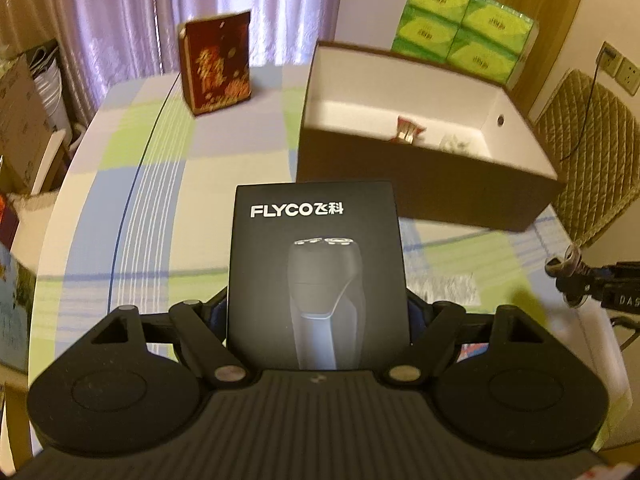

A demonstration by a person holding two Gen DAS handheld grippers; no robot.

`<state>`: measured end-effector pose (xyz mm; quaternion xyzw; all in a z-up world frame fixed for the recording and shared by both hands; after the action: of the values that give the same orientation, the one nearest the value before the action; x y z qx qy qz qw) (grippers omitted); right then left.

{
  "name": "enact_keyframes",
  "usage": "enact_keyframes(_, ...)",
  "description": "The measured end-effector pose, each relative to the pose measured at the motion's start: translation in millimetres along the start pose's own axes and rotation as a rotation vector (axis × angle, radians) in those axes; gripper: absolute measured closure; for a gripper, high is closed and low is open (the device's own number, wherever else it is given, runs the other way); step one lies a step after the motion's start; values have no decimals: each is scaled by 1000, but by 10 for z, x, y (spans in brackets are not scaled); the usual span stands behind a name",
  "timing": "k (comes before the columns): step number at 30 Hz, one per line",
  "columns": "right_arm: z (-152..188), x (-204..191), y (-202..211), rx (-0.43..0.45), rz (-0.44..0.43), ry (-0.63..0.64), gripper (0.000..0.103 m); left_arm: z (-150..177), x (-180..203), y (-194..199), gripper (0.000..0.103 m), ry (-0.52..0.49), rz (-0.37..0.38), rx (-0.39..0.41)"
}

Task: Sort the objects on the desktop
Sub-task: 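Carry the shaver box and scrunchie over the brown box with both tools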

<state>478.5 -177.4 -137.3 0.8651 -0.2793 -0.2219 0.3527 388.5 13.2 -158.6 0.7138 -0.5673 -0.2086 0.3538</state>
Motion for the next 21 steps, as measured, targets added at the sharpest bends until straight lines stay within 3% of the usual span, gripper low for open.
enact_keyframes(11,-689,104,-106,82,0,16,81,-975,337,-280,27,-56,57,90)
enact_keyframes(21,-1444,368,-450,137,54,1,81,-1686,692,-937,27,-146,51,83)
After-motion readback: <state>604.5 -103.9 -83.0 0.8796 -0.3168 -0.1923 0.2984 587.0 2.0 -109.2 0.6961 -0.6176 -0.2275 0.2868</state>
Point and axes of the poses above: each gripper's, at about its wrist camera, not at the fingertips, and y roughly against the way its jaws point, x to its right, z to its underside, the point moved 10 cm from there along -y, roughly the way its jaws point, and after that the axes turned 5 degrees about x, right-handed, at the moved point
